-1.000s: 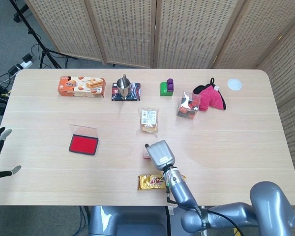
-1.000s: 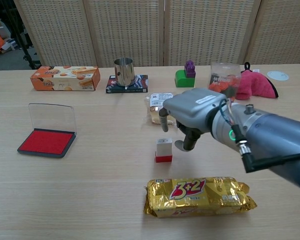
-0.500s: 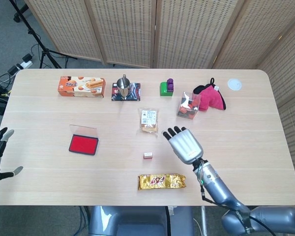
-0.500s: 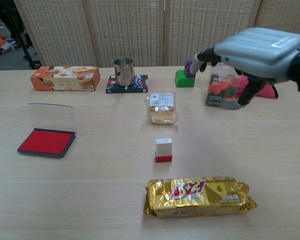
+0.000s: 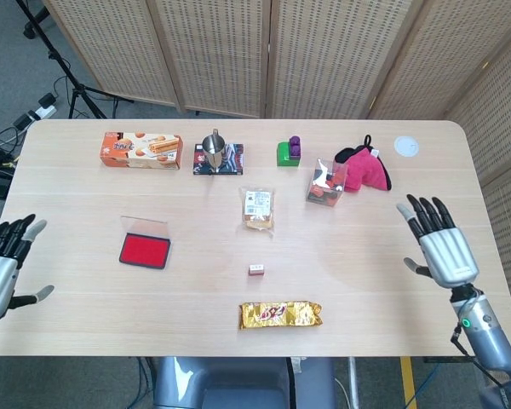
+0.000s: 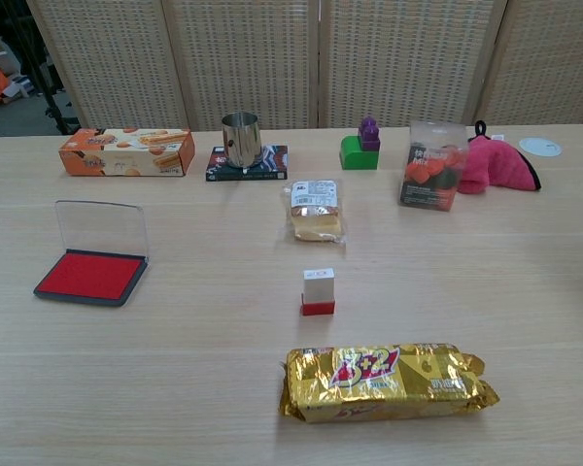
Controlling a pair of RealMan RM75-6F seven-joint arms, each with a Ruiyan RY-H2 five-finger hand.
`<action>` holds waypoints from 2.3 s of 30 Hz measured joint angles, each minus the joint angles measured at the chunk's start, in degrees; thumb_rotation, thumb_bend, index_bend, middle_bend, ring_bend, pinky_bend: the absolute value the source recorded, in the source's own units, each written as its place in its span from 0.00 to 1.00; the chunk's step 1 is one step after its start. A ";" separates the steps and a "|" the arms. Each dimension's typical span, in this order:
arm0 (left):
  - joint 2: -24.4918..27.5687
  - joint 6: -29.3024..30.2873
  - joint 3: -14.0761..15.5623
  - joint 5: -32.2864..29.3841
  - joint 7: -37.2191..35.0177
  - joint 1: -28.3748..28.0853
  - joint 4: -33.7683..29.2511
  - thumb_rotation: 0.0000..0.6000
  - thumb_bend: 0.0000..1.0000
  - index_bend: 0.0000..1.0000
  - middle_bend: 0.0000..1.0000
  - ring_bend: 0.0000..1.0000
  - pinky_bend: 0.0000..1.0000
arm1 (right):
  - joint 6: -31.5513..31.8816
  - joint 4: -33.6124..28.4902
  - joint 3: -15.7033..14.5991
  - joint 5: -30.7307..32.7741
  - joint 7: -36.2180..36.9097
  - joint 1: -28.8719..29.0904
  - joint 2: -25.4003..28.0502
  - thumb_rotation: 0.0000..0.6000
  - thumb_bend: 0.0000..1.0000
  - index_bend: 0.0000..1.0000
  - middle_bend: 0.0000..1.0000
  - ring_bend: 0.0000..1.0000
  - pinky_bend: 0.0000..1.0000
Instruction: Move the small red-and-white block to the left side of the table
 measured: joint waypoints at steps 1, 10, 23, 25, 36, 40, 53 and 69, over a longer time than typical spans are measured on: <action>0.47 -0.84 0.04 0.47 0.35 -0.57 -1.03 1.00 0.03 0.00 0.00 0.00 0.00 | 1.68 -0.62 -0.16 -0.20 2.65 -1.57 0.29 1.00 0.00 0.00 0.00 0.00 0.00; 2.55 -10.48 -1.14 1.38 6.61 -8.07 -10.60 1.00 0.01 0.00 0.00 0.00 0.00 | 9.69 -10.79 0.39 -2.37 10.17 -9.87 6.63 1.00 0.00 0.00 0.00 0.00 0.00; -8.13 -18.16 -7.27 -12.37 24.40 -18.93 -15.34 1.00 0.00 0.00 0.91 0.89 0.89 | 6.28 -14.27 3.28 -3.36 11.49 -11.22 10.65 1.00 0.00 0.00 0.00 0.00 0.00; -11.12 -18.87 -8.06 -15.49 26.78 -20.68 -15.02 1.00 0.01 0.06 0.96 0.97 0.99 | 5.78 -13.99 3.67 -3.42 11.94 -11.39 10.73 1.00 0.00 0.00 0.00 0.00 0.00; -28.98 -16.01 -12.50 -37.75 40.18 -31.70 -11.51 1.00 0.14 0.32 1.00 1.00 1.00 | 3.49 -14.25 5.46 -4.06 13.56 -12.31 11.39 1.00 0.00 0.00 0.00 0.00 0.00; -33.60 -13.14 -13.83 -45.18 45.19 -35.46 -10.73 1.00 0.16 0.36 1.00 1.00 1.00 | 2.71 -14.40 5.84 -4.41 13.47 -12.56 11.46 1.00 0.00 0.00 0.00 0.00 0.00; -46.25 -4.94 -17.41 -59.14 51.49 -44.71 -2.28 1.00 0.16 0.41 1.00 1.00 1.00 | 0.73 -14.79 6.93 -5.15 12.22 -13.10 11.35 1.00 0.00 0.00 0.00 0.00 0.00; -55.35 -8.42 -17.54 -60.52 47.33 -48.40 11.92 1.00 0.16 0.45 1.00 1.00 1.00 | -1.60 -14.86 8.08 -5.23 13.08 -13.31 11.73 1.00 0.00 0.00 0.00 0.00 0.00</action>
